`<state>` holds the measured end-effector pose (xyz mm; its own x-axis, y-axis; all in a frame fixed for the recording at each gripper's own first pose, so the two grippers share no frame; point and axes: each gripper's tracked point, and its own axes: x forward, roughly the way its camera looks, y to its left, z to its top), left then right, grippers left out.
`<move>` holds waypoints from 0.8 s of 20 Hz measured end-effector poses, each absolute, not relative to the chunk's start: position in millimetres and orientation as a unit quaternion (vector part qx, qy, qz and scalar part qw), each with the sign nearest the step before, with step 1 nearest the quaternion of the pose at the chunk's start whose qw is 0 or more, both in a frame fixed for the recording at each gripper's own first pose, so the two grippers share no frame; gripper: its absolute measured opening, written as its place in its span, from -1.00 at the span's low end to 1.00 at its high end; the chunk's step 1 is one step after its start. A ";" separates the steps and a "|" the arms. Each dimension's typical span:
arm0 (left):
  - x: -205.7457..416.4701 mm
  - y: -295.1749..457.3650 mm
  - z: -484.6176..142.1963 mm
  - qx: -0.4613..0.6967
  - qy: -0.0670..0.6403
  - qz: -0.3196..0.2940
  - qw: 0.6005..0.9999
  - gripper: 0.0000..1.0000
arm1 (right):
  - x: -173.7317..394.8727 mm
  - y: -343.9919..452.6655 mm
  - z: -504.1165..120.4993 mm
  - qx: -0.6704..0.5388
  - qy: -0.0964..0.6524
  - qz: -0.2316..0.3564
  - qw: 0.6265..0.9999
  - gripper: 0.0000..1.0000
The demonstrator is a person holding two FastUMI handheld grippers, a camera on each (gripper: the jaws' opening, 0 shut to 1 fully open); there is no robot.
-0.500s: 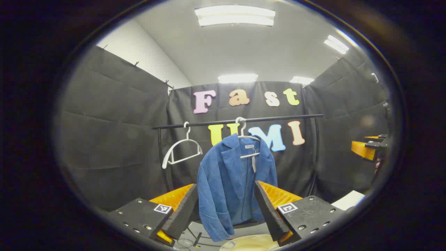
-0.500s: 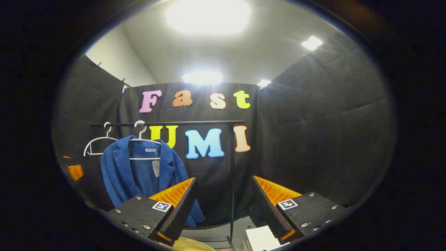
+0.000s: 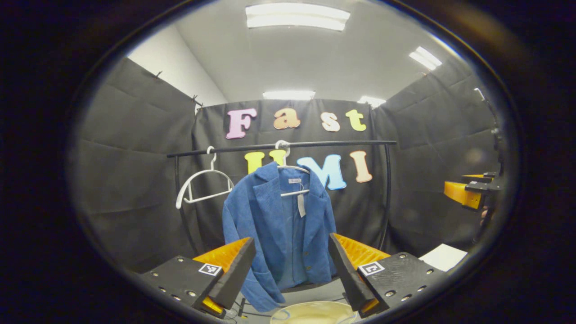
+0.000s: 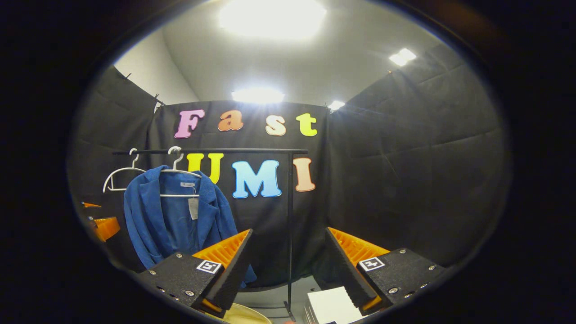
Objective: Grasp the clothes on the hanger with both hands and then place them into the laundry hamper below.
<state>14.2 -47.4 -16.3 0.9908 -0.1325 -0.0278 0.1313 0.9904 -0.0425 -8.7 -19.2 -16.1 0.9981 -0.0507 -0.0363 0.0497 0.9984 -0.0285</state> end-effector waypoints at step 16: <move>9.4 25.4 -64.2 -0.108 0.088 -0.028 0.990 0.94 | 9.3 42.2 -41.7 -0.024 0.075 0.032 0.996 0.89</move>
<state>9.4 25.4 -64.2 0.9830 -0.0743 -0.1678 0.0363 0.9751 -0.2187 9.3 42.2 -41.7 0.9868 0.0596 -0.1506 -0.0669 0.9968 -0.0438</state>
